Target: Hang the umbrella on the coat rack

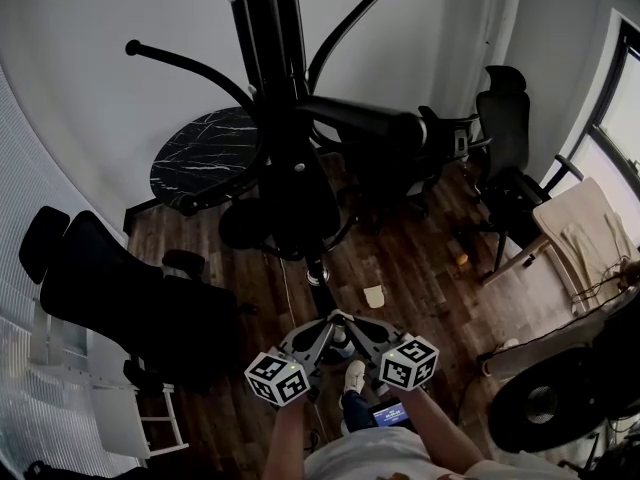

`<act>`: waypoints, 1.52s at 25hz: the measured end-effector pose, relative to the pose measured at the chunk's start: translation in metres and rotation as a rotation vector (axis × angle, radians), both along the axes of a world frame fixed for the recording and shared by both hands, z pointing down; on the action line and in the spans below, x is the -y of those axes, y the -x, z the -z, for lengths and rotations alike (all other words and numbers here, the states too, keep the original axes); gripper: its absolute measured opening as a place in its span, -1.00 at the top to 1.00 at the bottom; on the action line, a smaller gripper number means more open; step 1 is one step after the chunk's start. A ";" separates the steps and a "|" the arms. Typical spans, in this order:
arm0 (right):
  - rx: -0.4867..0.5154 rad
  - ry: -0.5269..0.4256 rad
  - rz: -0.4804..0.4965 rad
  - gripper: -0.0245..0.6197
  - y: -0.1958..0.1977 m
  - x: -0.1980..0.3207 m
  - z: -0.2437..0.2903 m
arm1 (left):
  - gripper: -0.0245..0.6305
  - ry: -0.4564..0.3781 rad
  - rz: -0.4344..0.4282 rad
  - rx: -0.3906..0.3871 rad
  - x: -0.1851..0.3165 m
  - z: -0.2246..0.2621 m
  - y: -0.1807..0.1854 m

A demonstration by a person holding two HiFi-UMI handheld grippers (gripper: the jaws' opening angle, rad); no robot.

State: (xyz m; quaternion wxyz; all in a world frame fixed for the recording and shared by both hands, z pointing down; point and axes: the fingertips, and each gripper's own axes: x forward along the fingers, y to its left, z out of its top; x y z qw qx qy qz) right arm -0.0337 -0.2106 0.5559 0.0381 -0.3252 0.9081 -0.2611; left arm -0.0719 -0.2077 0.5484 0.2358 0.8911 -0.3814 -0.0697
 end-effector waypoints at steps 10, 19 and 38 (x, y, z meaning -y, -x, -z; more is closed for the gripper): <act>-0.020 0.013 0.016 0.88 0.002 0.008 -0.003 | 0.86 0.021 0.012 -0.017 0.010 -0.005 0.001; -0.046 0.036 0.024 0.88 0.005 0.018 -0.007 | 0.86 0.052 0.025 -0.016 0.022 -0.008 0.003; -0.095 0.064 0.035 0.88 0.020 0.043 -0.020 | 0.86 0.095 0.064 0.005 0.047 -0.019 0.012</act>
